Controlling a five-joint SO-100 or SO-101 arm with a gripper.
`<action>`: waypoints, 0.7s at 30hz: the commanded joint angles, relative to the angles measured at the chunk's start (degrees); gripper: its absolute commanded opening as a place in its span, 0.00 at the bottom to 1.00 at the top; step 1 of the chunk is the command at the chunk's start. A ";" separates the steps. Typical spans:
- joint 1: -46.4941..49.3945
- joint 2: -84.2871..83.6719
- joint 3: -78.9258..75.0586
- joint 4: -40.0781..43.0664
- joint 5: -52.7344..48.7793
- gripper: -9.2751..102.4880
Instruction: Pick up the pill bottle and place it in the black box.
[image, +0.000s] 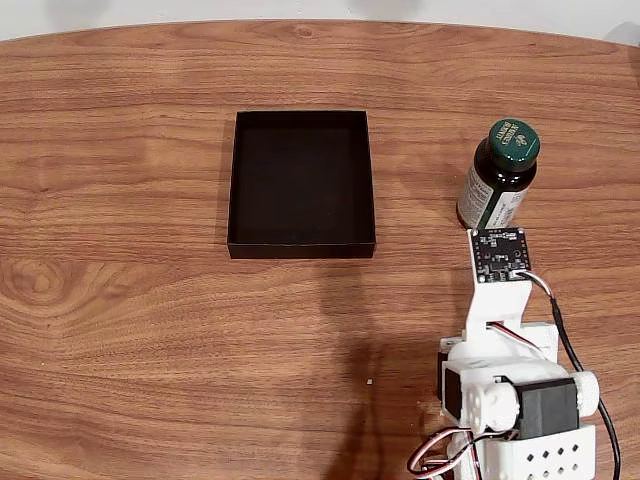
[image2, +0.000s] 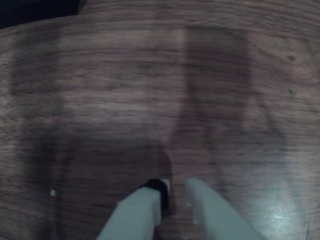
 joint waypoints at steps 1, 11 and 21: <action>-0.18 -3.52 -0.62 -6.59 -0.53 0.08; -0.70 -13.01 -0.62 -27.25 0.09 0.08; -0.18 -18.19 -0.62 -37.71 -1.32 0.09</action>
